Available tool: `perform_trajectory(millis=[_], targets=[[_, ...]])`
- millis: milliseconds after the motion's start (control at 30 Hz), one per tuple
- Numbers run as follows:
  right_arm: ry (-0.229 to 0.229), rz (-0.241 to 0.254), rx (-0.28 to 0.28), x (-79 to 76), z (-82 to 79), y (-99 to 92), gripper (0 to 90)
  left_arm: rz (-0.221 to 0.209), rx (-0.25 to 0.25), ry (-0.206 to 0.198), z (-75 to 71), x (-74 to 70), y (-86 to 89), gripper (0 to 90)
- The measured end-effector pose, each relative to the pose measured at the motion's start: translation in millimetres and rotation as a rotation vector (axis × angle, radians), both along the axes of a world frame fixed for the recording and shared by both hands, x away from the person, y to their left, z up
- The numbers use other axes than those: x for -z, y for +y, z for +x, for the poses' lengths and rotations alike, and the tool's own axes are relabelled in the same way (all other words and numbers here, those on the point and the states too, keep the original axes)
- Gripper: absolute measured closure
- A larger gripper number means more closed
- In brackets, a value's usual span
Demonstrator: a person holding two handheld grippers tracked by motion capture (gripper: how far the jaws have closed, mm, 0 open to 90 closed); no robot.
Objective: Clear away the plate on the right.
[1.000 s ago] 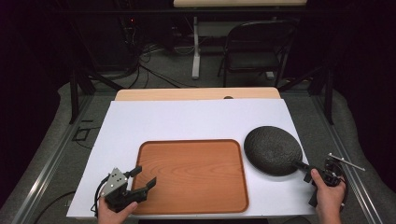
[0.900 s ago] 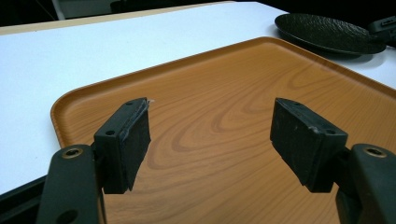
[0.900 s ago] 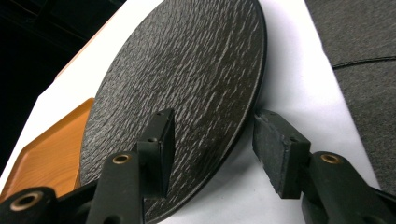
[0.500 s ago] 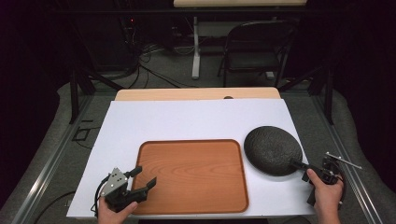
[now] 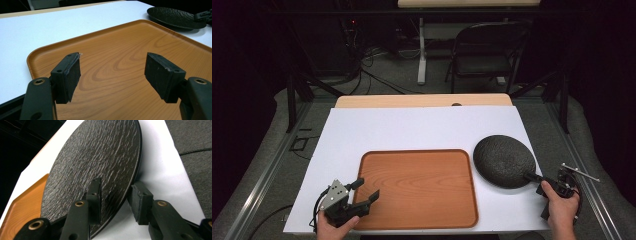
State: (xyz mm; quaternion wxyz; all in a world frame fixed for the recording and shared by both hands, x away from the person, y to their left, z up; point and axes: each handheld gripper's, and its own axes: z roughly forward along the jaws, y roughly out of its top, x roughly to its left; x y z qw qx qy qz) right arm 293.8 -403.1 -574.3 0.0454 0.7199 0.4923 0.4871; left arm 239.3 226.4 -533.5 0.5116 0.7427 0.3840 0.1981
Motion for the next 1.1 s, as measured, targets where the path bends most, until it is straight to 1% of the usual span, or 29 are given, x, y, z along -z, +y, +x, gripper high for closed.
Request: perform_trajectory(millis=[333, 400, 433, 467, 533, 733, 767, 867, 967, 1100], targets=[[0.009, -0.007, 0.003, 0.5, 0.1, -0.9, 68.6, 0.0, 0.001, -0.001, 0.1, 0.1, 0.0, 29.1], [0.006, 0.009, 0.011, 1.8, 0.5, -1.8, 69.7, 0.003, 0.001, -0.002, 0.0, -0.1, 0.3, 29.1], [0.006, 0.009, 0.011, 1.8, 0.5, -1.8, 69.7, 0.003, 0.001, -0.002, 0.0, -0.1, 0.3, 29.1], [0.012, 0.025, 0.013, 1.9, 0.5, -2.0, 70.1, 0.002, 0.0, 0.001, 0.0, -0.1, 0.2, 29.1], [0.017, 0.039, 0.015, 2.3, 1.5, -3.4, 71.0, 0.001, 0.001, 0.0, 0.2, 0.1, 0.1, 29.1], [0.033, 0.055, 0.019, 1.0, 2.6, -4.1, 72.7, 0.008, -0.005, 0.001, 0.1, -0.2, 0.6, 29.1], [0.035, 0.059, 0.018, 0.8, 2.6, -4.5, 73.1, 0.007, 0.001, 0.003, 0.4, -0.1, 0.9, 29.1], [0.051, 0.101, 0.018, 0.4, 2.2, -5.2, 74.6, 0.008, -0.001, 0.001, 0.4, 0.0, 0.5, 29.1], [0.052, 0.125, 0.014, -0.9, 1.8, -5.8, 76.3, 0.007, 0.001, 0.001, 0.3, -0.3, 1.0, 29.1], [0.037, 0.134, 0.017, -5.2, 0.8, -4.1, 77.8, 0.006, 0.001, 0.002, 0.3, -0.5, 1.2, 29.1]])
